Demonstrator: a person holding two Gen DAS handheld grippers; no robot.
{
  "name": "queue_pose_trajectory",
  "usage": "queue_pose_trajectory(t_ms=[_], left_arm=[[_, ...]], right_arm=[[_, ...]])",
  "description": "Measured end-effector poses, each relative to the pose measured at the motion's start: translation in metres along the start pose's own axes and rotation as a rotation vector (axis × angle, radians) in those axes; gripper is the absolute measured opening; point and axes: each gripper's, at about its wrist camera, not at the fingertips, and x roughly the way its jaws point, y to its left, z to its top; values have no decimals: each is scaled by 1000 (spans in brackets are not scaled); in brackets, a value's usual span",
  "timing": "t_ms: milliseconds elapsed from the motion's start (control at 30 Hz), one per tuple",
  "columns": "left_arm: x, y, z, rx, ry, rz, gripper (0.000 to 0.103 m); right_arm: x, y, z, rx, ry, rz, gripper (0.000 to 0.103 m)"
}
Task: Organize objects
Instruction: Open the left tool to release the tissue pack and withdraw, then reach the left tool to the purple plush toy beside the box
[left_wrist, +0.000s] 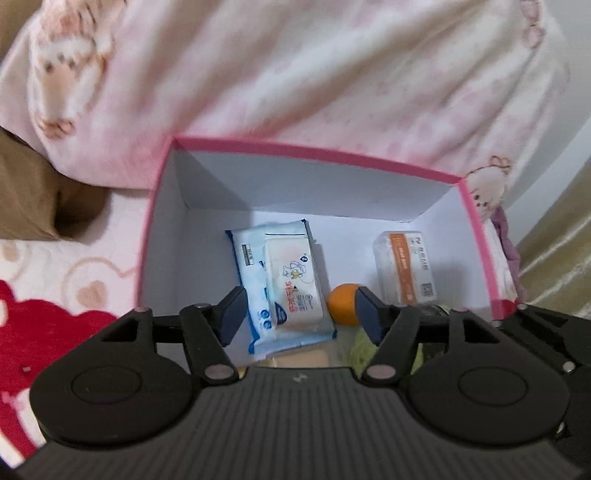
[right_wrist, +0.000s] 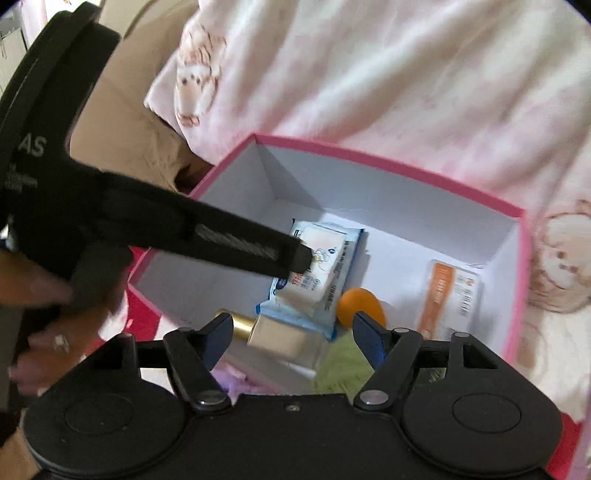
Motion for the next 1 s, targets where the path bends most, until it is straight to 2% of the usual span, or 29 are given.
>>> queue_pose_trajectory(t_ms=[200, 300, 367, 433, 567, 767, 1000], left_arm=[[-58, -12, -15, 55, 14, 81, 74], [-91, -15, -23, 73, -12, 70, 81], [-114, -14, -32, 69, -47, 49, 86], [-130, -12, -43, 73, -66, 49, 88], [-153, -5, -69, 86, -56, 51, 89], [-166, 4, -100, 90, -28, 53, 95], [-150, 4, -128, 100, -5, 39, 98]], right_arm=[[-60, 16, -16, -27, -66, -46, 80], [-86, 26, -22, -36, -83, -61, 89], [-100, 32, -27, -33, -71, -72, 89], [-114, 36, -37, -17, -74, -65, 89], [-135, 50, -54, -30, -84, -50, 90], [-149, 74, -79, -44, -93, -19, 92], [-131, 87, -110, -15, -89, 16, 93]])
